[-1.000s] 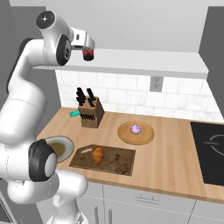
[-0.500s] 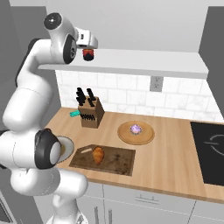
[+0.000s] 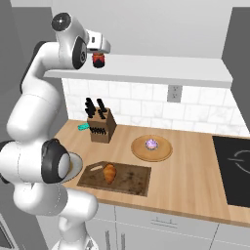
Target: From the different types of pastries on the counter, select a croissant and place it on the cutting board. Then retrieve a jar of jam from the cabinet and place it alongside the croissant on the cutting board.
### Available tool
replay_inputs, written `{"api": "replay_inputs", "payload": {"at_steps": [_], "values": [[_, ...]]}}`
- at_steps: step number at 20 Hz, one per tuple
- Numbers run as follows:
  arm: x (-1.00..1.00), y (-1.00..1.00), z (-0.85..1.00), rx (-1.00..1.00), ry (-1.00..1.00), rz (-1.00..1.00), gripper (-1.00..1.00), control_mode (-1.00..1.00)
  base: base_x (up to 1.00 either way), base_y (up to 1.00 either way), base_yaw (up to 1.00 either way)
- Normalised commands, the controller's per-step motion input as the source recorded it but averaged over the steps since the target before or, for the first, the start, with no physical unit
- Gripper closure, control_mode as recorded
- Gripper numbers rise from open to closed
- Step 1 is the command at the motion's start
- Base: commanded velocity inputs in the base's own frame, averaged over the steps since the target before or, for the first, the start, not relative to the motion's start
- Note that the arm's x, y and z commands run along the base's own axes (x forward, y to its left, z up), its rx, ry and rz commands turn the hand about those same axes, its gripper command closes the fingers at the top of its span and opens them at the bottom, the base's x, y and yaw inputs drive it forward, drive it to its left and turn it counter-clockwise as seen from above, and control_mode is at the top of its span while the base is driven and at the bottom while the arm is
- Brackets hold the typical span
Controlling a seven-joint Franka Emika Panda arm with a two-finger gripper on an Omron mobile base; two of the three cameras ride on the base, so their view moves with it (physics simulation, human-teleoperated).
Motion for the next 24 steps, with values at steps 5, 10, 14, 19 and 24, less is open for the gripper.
{"api": "replay_inputs", "payload": {"at_steps": [5, 10, 14, 19, 24], "values": [[0.11, 0.0, -0.19, 0.0, 0.0, 0.0, -1.0, -1.0, 0.0, 0.0, 0.0], [0.18, 0.0, -0.19, 0.0, 0.0, 0.0, -1.0, -1.0, 0.0, 0.0, 0.0], [0.17, -0.05, -0.22, 0.0, 0.0, 0.0, -1.0, -1.0, 0.0, 0.0, 0.0], [0.12, -0.13, -0.28, 0.0, 0.0, 0.0, -1.0, -1.0, 0.0, 0.0, 0.0], [0.04, 0.04, -0.24, 0.0, 0.0, 0.0, 1.0, -1.0, 0.0, 0.0, 0.0]]}}
